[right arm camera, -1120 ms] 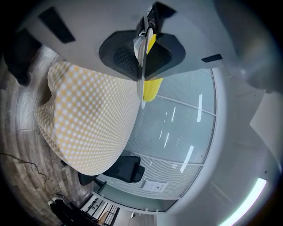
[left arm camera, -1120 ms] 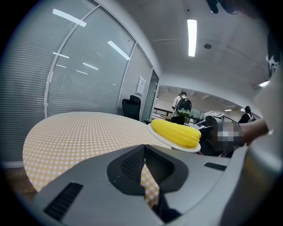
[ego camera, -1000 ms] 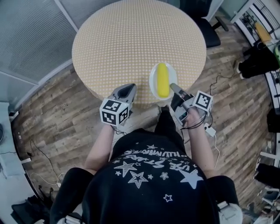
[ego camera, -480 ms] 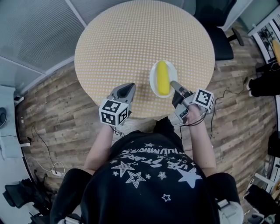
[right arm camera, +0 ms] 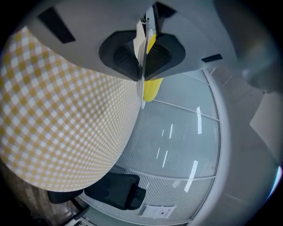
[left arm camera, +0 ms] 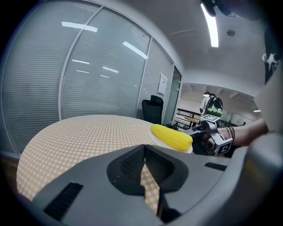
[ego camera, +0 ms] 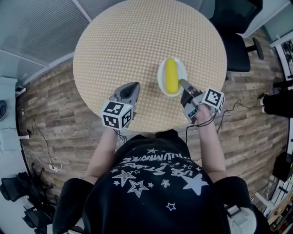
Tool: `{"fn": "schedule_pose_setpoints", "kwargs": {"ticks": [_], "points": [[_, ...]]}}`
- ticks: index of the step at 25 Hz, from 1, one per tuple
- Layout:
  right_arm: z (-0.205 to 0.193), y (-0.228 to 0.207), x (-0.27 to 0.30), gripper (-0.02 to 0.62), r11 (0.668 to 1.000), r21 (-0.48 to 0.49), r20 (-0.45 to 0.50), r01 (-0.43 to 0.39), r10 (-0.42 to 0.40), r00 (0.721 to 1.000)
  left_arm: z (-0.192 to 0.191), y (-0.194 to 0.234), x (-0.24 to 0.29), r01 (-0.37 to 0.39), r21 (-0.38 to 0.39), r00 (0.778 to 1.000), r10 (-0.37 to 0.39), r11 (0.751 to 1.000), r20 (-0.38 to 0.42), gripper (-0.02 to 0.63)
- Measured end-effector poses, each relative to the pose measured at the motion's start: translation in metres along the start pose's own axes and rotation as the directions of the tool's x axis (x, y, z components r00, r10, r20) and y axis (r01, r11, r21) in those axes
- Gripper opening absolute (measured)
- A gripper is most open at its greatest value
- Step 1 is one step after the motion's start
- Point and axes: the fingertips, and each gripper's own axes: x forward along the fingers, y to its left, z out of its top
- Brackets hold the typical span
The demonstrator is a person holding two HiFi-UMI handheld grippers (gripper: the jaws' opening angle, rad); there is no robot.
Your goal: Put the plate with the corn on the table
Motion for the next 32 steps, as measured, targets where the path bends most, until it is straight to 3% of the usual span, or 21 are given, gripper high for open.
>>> {"fn": "schedule_pose_setpoints", "kwargs": {"ticks": [14, 22, 32], "points": [[0.088, -0.050, 0.040, 0.042, 1.000, -0.003, -0.098, 0.002, -0.002, 0.995, 0.023, -0.001, 0.085, -0.104, -0.064, 0.995, 0.104, 0.993, 0.002, 0.008], [0.097, -0.072, 0.082, 0.043, 1.000, 0.008, -0.165, 0.017, -0.015, 0.986, 0.019, 0.017, 0.097, -0.170, -0.100, 0.986, 0.169, 0.980, -0.018, 0.008], [0.104, -0.095, 0.116, 0.043, 0.998, 0.023, -0.179, 0.058, -0.053, 0.982, 0.005, 0.033, 0.102, -0.228, -0.129, 0.974, 0.223, 0.965, -0.049, 0.008]]}}
